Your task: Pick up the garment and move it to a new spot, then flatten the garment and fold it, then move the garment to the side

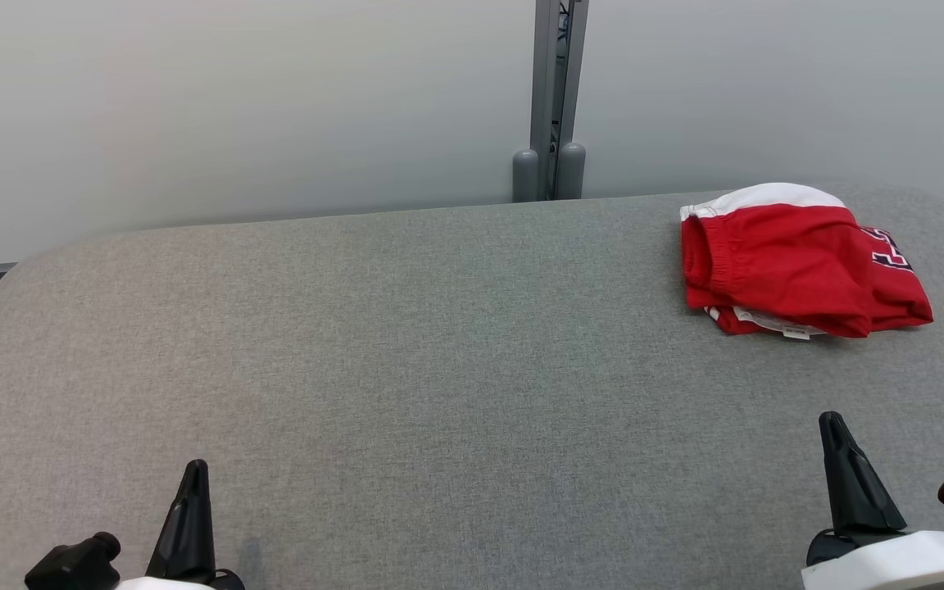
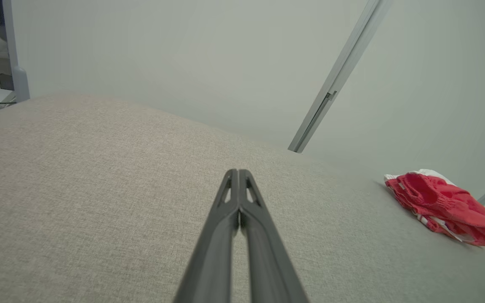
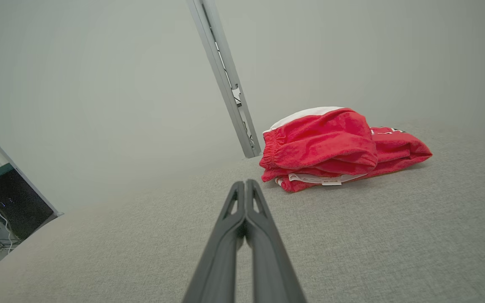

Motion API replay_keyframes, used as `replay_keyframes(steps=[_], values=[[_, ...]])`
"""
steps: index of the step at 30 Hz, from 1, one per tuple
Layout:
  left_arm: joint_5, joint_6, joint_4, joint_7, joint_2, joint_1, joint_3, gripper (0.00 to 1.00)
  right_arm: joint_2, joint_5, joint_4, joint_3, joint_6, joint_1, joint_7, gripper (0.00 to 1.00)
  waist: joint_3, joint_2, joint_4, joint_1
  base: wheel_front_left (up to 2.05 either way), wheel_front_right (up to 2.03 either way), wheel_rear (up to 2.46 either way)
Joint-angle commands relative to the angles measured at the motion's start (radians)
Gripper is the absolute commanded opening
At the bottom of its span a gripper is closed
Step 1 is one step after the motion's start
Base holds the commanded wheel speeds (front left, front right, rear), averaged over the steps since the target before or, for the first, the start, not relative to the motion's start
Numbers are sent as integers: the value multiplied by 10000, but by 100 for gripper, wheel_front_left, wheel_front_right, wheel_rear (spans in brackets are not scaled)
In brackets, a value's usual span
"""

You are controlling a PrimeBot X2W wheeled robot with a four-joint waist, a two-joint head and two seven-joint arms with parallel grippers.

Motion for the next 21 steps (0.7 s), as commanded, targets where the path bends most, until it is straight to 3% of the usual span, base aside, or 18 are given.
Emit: replay_keyframes(steps=[1, 21], values=[[-387, -13, -160, 64, 88, -342, 62, 0, -42, 400, -126, -87, 0, -273, 83, 0, 2, 0, 4, 0, 0, 0, 0], [-3581, -37, -169, 938, 126, -779, 179, 0, 99, 3535, 102, -439, 0, -610, 918, 0, 33, 0, 53, 0, 0, 0, 0]])
